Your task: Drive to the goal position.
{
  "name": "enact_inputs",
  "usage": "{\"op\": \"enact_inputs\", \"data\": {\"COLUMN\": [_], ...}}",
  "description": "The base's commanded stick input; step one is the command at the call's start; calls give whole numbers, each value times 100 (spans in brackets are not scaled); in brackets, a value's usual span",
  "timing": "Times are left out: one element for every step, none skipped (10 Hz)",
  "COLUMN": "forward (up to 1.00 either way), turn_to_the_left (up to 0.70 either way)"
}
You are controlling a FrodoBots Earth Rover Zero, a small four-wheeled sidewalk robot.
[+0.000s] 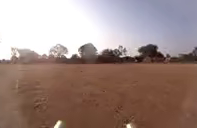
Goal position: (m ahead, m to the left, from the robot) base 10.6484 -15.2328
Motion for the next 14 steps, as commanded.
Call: {"op": "enact_inputs", "data": {"forward": [70,70,70,70,70,70,70,70,70,70,70,70,69,69], "turn_to_the_left": [0,0,0,0,0,0,0,0,0,0,0,0,0,0]}}
